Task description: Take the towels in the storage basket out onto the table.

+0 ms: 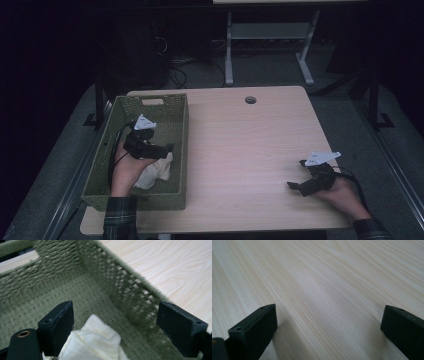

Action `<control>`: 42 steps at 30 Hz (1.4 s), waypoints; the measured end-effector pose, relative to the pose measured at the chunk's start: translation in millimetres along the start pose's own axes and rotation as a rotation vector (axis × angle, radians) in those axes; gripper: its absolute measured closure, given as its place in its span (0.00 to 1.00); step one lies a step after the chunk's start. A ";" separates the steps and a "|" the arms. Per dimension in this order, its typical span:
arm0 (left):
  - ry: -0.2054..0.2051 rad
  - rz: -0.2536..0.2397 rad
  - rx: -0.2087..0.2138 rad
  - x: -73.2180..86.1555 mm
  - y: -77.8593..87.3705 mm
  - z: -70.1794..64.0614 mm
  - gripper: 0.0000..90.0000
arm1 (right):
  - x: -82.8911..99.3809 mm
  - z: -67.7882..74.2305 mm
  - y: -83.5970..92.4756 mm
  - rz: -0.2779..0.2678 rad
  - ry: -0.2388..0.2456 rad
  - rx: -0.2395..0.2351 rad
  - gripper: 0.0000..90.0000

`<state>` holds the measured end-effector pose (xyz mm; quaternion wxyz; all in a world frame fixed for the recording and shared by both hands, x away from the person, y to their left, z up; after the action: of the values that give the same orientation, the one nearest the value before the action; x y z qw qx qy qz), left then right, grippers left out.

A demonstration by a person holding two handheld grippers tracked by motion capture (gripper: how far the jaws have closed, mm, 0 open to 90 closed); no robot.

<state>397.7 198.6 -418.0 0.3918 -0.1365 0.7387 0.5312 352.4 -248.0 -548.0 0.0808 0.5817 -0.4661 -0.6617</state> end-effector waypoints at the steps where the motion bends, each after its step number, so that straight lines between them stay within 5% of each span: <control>1: 0.008 0.004 -0.001 1.9 -0.7 3.1 0.16 | 0.0 0.0 0.0 0.000 0.000 0.000 0.00; 13: 0.039 0.078 -0.064 25.8 -10.0 35.8 0.15 | 0.0 0.0 0.0 0.000 0.000 0.000 0.00; 15: 0.040 0.121 -0.089 33.2 -15.0 41.6 0.15 | 0.0 0.0 0.0 0.000 0.000 0.000 0.00; 42: 0.115 0.427 -0.105 89.1 -47.9 45.0 0.14 | 0.1 0.0 0.0 0.000 0.000 0.001 0.00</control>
<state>388.4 238.7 -520.7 0.2199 -0.0273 0.7434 0.6311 352.4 -248.1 -548.0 0.0808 0.5818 -0.4664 -0.6614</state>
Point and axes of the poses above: each handheld gripper's, and its own axes: y roughly backward along the jaws, x roughly out of its underside, z roughly to its left, the point moved 9 cm from there along -y, roughly forward along the jaws, and after that the axes turned 12 degrees about y, right-handed, at the moved point
